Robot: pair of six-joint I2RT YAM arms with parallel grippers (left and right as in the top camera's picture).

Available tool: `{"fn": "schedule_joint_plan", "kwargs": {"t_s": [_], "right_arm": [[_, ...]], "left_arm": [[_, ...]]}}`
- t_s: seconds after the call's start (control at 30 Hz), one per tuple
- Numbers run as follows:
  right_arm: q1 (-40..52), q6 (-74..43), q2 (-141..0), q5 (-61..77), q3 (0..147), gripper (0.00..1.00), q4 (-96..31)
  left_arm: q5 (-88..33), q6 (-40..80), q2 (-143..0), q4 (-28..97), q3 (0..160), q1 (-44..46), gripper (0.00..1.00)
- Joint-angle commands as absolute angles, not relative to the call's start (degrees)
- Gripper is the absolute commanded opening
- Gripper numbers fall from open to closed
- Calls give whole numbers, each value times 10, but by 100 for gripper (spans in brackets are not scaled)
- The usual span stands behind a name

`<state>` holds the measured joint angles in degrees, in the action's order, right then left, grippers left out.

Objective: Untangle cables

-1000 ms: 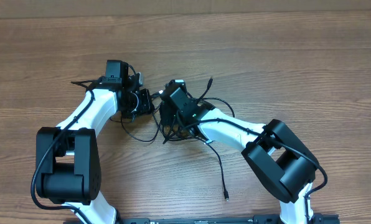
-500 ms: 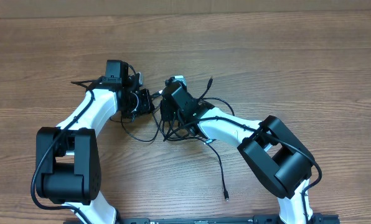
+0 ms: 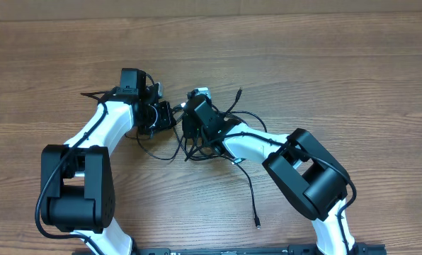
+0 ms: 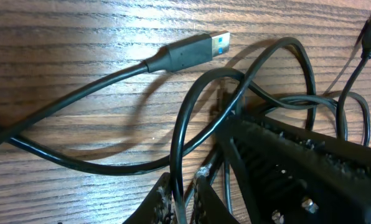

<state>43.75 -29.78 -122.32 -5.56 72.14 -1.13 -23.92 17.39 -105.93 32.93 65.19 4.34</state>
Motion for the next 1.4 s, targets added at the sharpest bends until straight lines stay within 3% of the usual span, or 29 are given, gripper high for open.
{"fn": "schedule_joint_plan", "kwargs": {"t_s": [0.0,0.23,0.6,0.63,0.67,0.7,0.73,0.87,1.0,1.1,1.17,1.2,1.23,1.37], "right_arm": [[437,-295,-1229,-48,721,4,-12],[404,-295,-1032,-19,721,4,-84],[211,-300,-1030,-94,721,4,-354],[201,-300,-1030,-94,721,41,-371],[198,-300,-1030,-94,721,66,-377],[198,-300,-1030,-94,721,89,-379],[198,-300,-1030,-94,721,100,-379],[183,-299,-1030,-109,721,100,-394],[108,-300,-1030,-84,721,100,-437],[81,-300,-1030,-74,721,100,-449],[79,-300,-1030,-74,721,100,-449],[79,-300,-1030,-74,721,100,-449],[79,-300,-1030,-74,721,100,-449],[79,-300,-1030,-74,721,100,-449]], "left_arm": [[-233,169,-1045,330,658,37,14],[-221,169,-1045,332,658,37,15],[-221,169,-1045,332,658,37,17],[-221,169,-1045,332,658,38,22],[-221,169,-1045,332,658,38,30],[-221,169,-1045,337,658,38,38],[-222,169,-1045,345,658,38,35],[-251,168,-1034,361,663,37,41],[-249,170,-985,402,675,38,49],[-199,209,-969,433,675,43,47],[-194,208,-968,445,675,49,41],[-192,208,-967,454,677,55,29],[-188,208,-966,462,681,61,4],[-171,213,-966,516,757,88,4]]}}
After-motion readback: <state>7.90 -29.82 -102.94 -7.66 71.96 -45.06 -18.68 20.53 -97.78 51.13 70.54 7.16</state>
